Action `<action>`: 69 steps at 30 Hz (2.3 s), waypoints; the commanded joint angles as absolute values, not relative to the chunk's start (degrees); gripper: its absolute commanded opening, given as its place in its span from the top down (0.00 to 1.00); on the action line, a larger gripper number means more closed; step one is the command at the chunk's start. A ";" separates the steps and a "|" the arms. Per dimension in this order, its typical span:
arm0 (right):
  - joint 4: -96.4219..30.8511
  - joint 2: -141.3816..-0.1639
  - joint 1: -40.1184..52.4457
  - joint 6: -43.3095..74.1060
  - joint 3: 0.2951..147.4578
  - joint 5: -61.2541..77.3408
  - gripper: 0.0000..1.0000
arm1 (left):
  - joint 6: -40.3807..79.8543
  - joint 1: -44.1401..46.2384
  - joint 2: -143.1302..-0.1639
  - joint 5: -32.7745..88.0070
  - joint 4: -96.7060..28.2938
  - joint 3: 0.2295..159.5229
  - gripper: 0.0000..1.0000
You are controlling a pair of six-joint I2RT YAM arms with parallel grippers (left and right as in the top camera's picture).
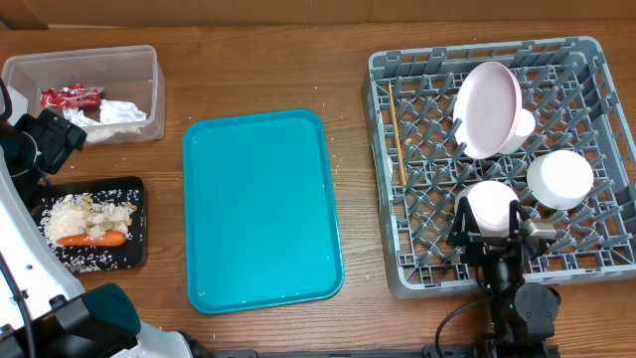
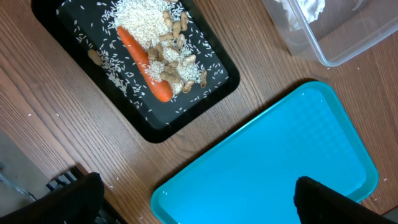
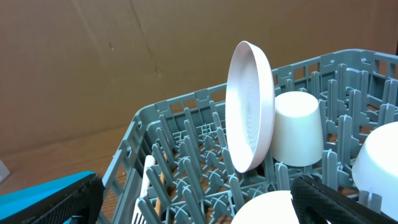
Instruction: Sort waste into correct bins and load items into the dishwasher rack
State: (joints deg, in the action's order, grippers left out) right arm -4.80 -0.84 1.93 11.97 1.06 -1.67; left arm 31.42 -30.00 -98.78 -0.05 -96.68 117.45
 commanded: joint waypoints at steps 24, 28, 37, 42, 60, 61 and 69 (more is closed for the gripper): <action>-4.67 -0.16 2.20 11.53 0.45 -1.39 0.00 | 31.94 -29.08 -97.41 -0.45 -96.77 117.36 0.00; -4.67 -0.16 2.20 11.55 0.45 -1.39 0.00 | 31.94 -28.12 -92.49 -0.47 -96.75 117.36 0.00; -4.67 -0.16 2.20 11.53 0.45 -1.39 0.00 | 31.94 -19.00 -75.48 -0.45 -96.62 107.83 0.00; -4.67 -0.16 2.20 11.53 0.45 -1.39 0.00 | 31.94 -12.93 -65.98 -0.45 -96.64 96.92 0.00; -4.67 -0.16 2.20 11.53 0.45 -1.39 0.00 | 52.71 -4.27 -34.65 0.23 -56.07 64.38 0.00; -4.67 -0.16 2.20 11.55 0.45 -1.39 0.00 | 54.96 -3.62 -32.49 0.23 -52.77 62.06 0.00; -4.67 -0.16 2.20 11.53 0.45 -1.39 0.00 | 67.29 -2.96 -20.75 -0.43 -40.03 48.51 0.00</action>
